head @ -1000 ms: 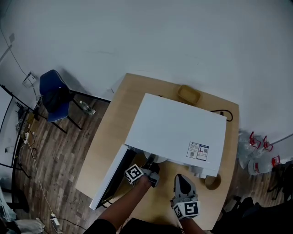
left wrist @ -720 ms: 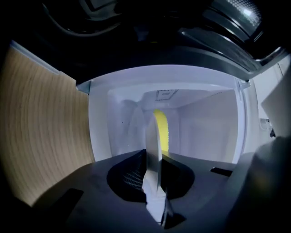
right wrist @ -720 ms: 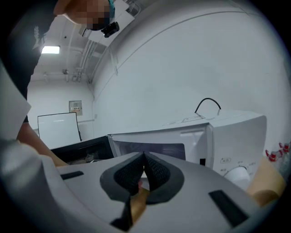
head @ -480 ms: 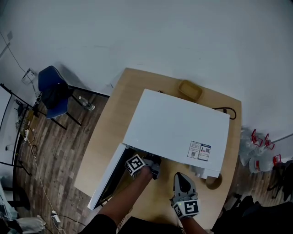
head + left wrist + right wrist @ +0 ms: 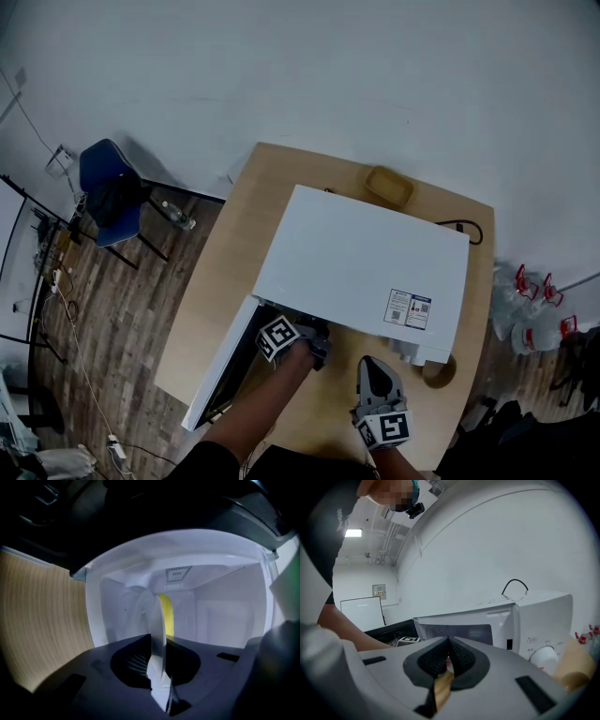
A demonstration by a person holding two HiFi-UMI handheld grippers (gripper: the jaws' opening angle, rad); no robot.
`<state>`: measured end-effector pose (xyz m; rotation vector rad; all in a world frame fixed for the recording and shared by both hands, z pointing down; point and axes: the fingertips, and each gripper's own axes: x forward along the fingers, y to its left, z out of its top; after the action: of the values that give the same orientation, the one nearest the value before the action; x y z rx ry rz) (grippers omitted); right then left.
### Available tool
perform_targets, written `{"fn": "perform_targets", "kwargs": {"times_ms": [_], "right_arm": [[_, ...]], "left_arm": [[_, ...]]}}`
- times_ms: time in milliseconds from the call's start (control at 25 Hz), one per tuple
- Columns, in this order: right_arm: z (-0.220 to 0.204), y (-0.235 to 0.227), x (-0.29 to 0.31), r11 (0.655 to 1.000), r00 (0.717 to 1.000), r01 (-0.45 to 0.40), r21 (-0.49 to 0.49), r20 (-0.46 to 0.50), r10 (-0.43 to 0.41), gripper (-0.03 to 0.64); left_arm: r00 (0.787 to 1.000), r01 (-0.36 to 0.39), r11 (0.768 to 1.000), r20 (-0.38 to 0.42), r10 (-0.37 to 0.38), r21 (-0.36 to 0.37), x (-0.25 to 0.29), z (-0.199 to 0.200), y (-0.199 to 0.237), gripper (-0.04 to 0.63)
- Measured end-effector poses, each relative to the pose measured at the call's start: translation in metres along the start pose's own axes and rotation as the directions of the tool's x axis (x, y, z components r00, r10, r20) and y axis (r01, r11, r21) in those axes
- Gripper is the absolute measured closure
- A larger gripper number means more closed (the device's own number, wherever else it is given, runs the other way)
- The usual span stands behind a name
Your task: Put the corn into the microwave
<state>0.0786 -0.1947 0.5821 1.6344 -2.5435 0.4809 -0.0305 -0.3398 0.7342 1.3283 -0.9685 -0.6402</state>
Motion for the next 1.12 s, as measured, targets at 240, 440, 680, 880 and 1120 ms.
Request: {"fn": "perform_targets", "kwargs": {"times_ms": [240,440,680,880,1120], "right_arm": [[0.003,-0.012,-0.010,0.999,0.999,0.041,0.036,0.006,-0.041,0.558],[0.015,-0.016,-0.016,0.997,0.999,0.042,0.062,0.023,-0.044,0.558],[0.034,-0.027,-0.025,0.995,0.996,0.059,0.079,0.068,-0.065,0.558],[0.050,-0.028,-0.036,0.994,0.992,0.068,0.085,0.102,-0.077,0.558],[0.049,-0.024,-0.037,0.995,0.993,0.057,0.082,0.099,-0.065,0.558]], "left_arm": [[0.997,-0.071,0.997,0.022,0.071,-0.005,-0.002,-0.001,0.005,0.569],[0.992,-0.127,0.990,0.026,0.126,0.059,-0.004,0.000,0.004,0.569],[0.982,-0.187,0.956,0.026,0.186,0.227,-0.004,0.001,0.001,0.564],[0.976,-0.216,0.893,0.057,0.210,0.395,-0.005,0.004,-0.003,0.537],[0.975,-0.222,0.832,0.112,0.192,0.509,-0.007,0.009,-0.008,0.473]]}}
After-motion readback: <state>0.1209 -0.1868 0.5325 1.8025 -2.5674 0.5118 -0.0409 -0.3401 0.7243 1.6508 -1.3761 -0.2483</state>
